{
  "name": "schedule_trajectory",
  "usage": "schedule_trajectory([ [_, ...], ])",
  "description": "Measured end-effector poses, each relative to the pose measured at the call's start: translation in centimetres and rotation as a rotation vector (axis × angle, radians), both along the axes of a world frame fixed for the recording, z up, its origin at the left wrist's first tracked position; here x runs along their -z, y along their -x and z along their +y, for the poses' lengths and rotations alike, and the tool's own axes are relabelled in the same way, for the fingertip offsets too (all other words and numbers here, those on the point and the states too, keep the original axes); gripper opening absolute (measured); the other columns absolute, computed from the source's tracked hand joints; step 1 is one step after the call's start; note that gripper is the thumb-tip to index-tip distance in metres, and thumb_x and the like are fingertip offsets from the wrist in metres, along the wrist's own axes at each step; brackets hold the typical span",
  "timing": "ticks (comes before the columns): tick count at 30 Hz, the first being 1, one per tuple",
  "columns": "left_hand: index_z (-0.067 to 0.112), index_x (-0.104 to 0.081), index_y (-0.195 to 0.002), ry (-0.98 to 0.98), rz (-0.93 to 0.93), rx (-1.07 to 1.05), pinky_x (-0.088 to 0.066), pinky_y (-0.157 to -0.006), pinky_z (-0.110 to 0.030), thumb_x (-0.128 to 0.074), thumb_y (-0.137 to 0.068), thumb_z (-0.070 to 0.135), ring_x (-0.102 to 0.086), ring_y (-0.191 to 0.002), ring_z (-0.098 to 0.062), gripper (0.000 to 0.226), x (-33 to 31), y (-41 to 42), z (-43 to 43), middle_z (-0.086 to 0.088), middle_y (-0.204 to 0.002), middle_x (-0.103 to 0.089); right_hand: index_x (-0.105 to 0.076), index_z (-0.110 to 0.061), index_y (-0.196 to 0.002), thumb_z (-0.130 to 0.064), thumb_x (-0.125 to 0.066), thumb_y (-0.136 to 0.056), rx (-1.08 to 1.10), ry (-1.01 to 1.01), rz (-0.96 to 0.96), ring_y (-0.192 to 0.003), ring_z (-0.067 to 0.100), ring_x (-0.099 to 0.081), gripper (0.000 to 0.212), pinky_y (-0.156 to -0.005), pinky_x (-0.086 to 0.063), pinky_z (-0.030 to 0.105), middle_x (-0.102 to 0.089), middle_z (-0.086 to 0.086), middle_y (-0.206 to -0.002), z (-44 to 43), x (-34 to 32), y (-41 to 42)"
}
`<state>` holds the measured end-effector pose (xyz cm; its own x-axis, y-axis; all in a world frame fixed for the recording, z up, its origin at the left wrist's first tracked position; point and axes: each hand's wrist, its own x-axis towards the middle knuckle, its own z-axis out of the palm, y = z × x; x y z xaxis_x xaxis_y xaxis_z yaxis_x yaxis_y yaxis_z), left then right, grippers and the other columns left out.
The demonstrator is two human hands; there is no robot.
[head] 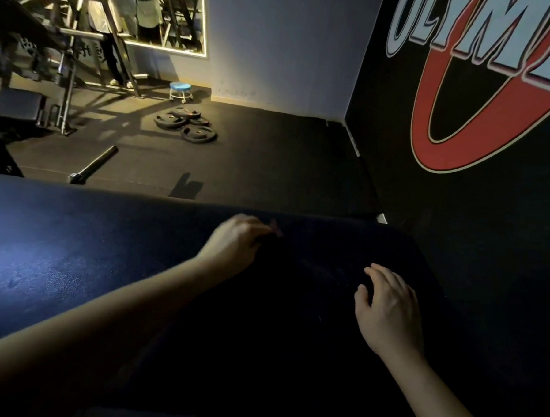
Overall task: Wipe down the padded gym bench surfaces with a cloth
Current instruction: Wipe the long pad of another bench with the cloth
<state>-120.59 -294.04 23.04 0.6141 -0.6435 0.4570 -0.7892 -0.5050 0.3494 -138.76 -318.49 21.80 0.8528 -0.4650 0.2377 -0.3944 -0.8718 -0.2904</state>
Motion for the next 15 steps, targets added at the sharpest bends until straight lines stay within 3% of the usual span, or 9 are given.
schedule_trajectory([
  [3, 0.028, -0.08, -0.111, 0.126, 0.108, -0.215, -0.056, -0.09, -0.034, -0.077, -0.086, 0.016, -0.071, -0.106, -0.019, 0.028, -0.3, -1.0, -0.5, 0.002, -0.112, -0.078, -0.061, -0.014, -0.135, -0.027, -0.056, -0.098, 0.011, 0.005, -0.005, -0.137, 0.019, -0.048, 0.039, -0.116, -0.035, 0.041, -0.057, 0.002, -0.144, 0.0, 0.1, 0.0],
  [5, 0.026, -0.081, -0.108, 0.17, 0.138, -0.062, -0.054, -0.094, -0.026, -0.08, -0.084, 0.014, -0.068, -0.105, -0.006, 0.027, -0.1, 2.2, -2.3, 0.006, -0.112, -0.078, -0.061, -0.013, -0.135, -0.026, -0.056, -0.098, 0.006, -0.002, -0.002, -0.138, 0.02, -0.048, 0.039, -0.116, -0.035, 0.041, -0.057, 0.002, -0.144, 0.1, 0.0, 0.0],
  [8, 0.025, -0.078, -0.117, 0.055, 0.063, 0.234, -0.044, -0.096, -0.015, -0.077, -0.088, 0.019, -0.063, -0.109, -0.006, 0.03, 0.2, 5.0, -2.8, 0.007, -0.119, -0.075, -0.059, -0.015, -0.137, -0.028, -0.053, -0.099, -0.001, -0.005, 0.01, -0.139, 0.018, -0.046, 0.04, -0.117, -0.034, 0.04, -0.056, 0.001, -0.146, 0.0, -0.1, 0.0],
  [12, 0.026, -0.076, -0.122, 0.037, 0.083, -0.033, -0.051, -0.096, -0.031, -0.072, -0.092, 0.021, -0.069, -0.113, -0.021, 0.031, -0.2, 1.0, -2.8, 0.001, -0.122, -0.074, -0.058, -0.016, -0.139, -0.029, -0.052, -0.101, 0.007, -0.019, 0.006, -0.141, 0.016, -0.044, 0.04, -0.119, -0.032, 0.038, -0.054, 0.0, -0.147, 0.2, -0.5, 0.1],
  [15, 0.022, -0.075, -0.123, 0.061, 0.129, -0.088, -0.047, -0.105, -0.03, -0.073, -0.09, 0.017, -0.065, -0.122, -0.019, 0.033, -0.4, 2.6, -4.0, 0.001, -0.13, -0.071, -0.058, -0.016, -0.138, -0.029, -0.052, -0.1, 0.009, -0.013, 0.006, -0.14, 0.017, -0.044, 0.04, -0.118, -0.032, 0.039, -0.054, 0.0, -0.147, 0.2, -0.4, 0.1],
])
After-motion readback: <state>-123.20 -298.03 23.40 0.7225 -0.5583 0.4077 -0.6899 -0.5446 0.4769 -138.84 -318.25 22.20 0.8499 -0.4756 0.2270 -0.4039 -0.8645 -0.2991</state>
